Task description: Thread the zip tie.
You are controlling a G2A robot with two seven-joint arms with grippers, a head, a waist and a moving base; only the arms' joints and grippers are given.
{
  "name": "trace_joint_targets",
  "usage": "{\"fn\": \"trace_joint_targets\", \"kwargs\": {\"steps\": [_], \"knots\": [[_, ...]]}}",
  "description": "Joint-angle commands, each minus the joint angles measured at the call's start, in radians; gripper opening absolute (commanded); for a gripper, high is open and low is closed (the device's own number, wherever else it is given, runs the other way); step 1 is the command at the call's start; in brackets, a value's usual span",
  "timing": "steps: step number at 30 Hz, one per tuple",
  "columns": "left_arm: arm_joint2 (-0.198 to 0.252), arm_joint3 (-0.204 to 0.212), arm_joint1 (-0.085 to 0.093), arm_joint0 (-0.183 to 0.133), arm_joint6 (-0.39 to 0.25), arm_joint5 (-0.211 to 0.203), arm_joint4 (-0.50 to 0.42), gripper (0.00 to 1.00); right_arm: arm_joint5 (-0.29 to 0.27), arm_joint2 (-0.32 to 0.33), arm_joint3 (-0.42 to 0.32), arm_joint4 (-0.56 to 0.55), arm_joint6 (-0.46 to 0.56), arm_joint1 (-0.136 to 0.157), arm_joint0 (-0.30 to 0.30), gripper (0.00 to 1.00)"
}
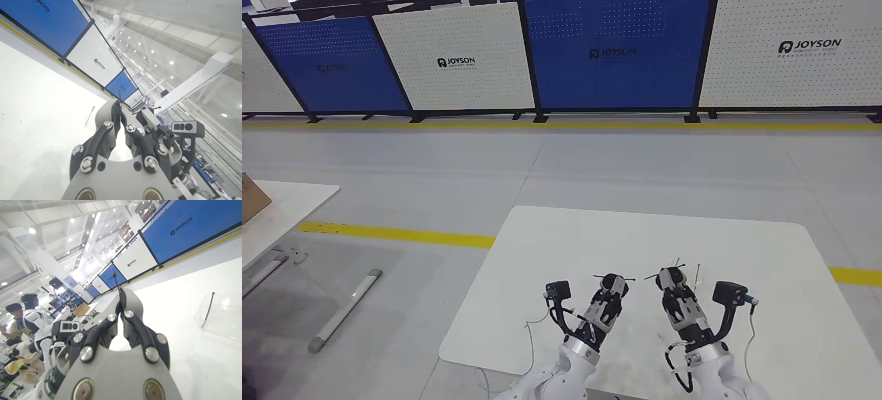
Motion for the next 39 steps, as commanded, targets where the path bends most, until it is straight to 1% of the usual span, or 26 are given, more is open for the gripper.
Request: {"fn": "trace_joint_targets", "kwargs": {"steps": [1,4,14,20,23,33,39], "knots": [[0.0,0.0,0.0,0.0,0.0,0.0,0.0,0.0,0.0,-0.008,-0.001,-0.005,0.003,-0.001,0.002,0.0],[0.0,0.0,0.0,0.0,0.0,0.0,0.0,0.0,0.0,-0.018,-0.001,0.005,-0.007,-0.004,0.0,0.0],[0.0,0.0,0.0,0.0,0.0,0.0,0.0,0.0,0.001,-0.018,-0.001,0.006,-0.01,-0.004,0.0,0.0],[0.0,0.0,0.0,0.0,0.0,0.0,0.0,0.0,0.027,-0.039,0.031,-0.043,-0.057,-0.01,0.01,0.0],[0.0,0.0,0.0,0.0,0.0,0.0,0.0,0.0,0.021,-0.046,0.04,-0.024,-0.049,-0.013,0.016,0.0],[0.0,0.0,0.0,0.0,0.0,0.0,0.0,0.0,0.02,-0.04,0.04,-0.019,-0.047,-0.013,0.016,0.0],[0.0,0.0,0.0,0.0,0.0,0.0,0.0,0.0,-0.004,-0.03,0.025,-0.029,-0.088,-0.013,0.0,0.0]]}}
